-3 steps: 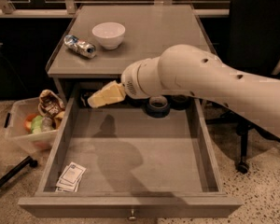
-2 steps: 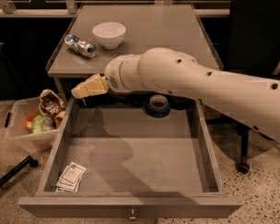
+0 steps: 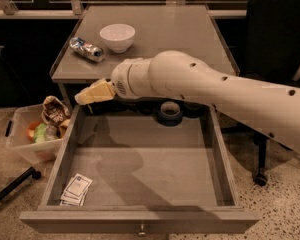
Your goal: Place redbull can into top drawer
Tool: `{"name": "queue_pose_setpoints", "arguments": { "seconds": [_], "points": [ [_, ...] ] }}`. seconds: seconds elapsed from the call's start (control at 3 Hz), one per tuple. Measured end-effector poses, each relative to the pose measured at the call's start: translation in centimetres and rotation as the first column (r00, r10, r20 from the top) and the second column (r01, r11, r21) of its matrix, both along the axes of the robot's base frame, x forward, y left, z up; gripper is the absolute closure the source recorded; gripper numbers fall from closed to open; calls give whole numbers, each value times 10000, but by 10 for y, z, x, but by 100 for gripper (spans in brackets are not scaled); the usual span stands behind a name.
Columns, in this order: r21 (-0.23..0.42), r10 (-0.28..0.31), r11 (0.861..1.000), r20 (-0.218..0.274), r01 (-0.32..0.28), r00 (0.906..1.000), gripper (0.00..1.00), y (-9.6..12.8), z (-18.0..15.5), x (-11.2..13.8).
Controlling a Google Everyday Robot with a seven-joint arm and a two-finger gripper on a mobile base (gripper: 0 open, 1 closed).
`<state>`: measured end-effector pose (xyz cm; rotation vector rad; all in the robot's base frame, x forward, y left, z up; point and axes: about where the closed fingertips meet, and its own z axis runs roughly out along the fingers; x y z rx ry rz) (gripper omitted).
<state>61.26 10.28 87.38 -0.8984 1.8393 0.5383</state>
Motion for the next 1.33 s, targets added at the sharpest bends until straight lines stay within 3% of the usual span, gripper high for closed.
{"name": "queue_pose_setpoints", "arguments": {
  "seconds": [0.67, 1.0, 1.33],
  "points": [
    [828, 1281, 9878, 453, -1316, 9907, 0, 35, -10, 48],
    [1241, 1461, 9797, 959, -1574, 9846, 0, 68, -19, 92],
    [1241, 1461, 9797, 959, -1574, 9846, 0, 68, -19, 92]
  ]
}}
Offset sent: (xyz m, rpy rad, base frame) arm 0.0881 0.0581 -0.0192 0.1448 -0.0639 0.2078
